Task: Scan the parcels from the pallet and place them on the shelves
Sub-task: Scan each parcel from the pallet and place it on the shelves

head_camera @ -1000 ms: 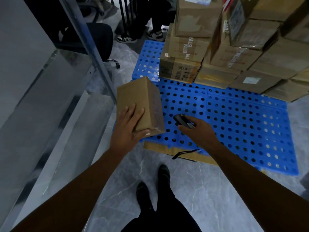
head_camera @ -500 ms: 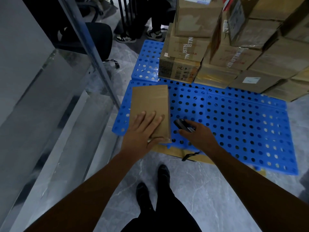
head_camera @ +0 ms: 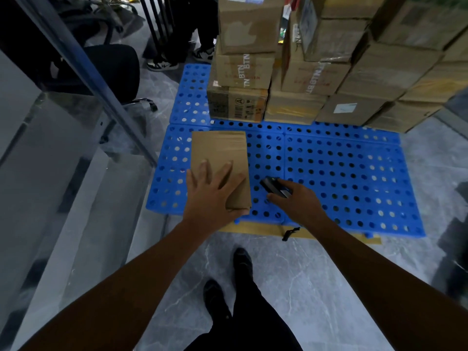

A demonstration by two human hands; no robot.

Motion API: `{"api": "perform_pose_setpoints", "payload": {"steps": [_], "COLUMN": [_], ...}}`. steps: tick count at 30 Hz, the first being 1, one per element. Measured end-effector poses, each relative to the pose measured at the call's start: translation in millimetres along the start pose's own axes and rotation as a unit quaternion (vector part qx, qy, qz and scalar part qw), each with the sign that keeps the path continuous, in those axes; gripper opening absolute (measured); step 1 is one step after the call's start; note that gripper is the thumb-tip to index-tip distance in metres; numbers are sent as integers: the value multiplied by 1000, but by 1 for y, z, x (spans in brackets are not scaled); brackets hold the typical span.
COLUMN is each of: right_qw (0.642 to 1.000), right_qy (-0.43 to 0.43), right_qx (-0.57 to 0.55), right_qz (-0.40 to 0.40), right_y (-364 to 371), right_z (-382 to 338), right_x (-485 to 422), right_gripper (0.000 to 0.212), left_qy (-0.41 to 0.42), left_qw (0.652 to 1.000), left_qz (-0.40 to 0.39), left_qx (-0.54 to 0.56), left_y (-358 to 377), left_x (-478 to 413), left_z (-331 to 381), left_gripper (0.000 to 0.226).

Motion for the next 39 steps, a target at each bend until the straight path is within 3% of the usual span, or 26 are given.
{"api": "perform_pose_setpoints", "payload": {"steps": [9, 13, 18, 20, 24, 28, 35, 39], "right_qw": [999, 999, 999, 999, 999, 999, 997, 995], "right_qy": [27, 23, 3, 0, -20, -27, -60, -81], "right_qx": [-29, -47, -38, -40, -31, -41, -51, -51], "right_qz": [-3, -12, -5, -12, -25, -15, -5, -2], "right_y": [-11, -9, -13, -19, -29, -28, -32, -35], "right_z": [29, 28, 19, 17, 11, 2, -10, -14], "right_x": [4, 3, 3, 4, 6, 8, 18, 21], "right_gripper": [66, 67, 64, 68, 69, 67, 63, 64], "left_qy": [16, 29, 39, 6, 6, -13, -23, 4], "left_qw": [996, 984, 915, 897, 914, 929, 875, 873], "left_qz": [66, 81, 80, 79, 95, 33, 73, 93], "left_qx": [62, 158, 394, 434, 394, 367, 479, 478], "left_y": [-1, 2, 15, 20, 11, 4, 22, 23], "left_x": [4, 8, 17, 23, 20, -1, 16, 33], "left_z": [9, 4, -1, -8, -7, 8, -15, -34], "left_gripper": [88, 83, 81, 81, 90, 93, 81, 100]}}
Point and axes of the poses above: each hand's wrist, its own x-axis away from the middle knuckle, its own y-axis out of the palm, z = x × y, the point moved 1 cm from there along -x, towards the middle knuckle, and after that the axes turned 13 degrees about -z, right-handed, at the moved point
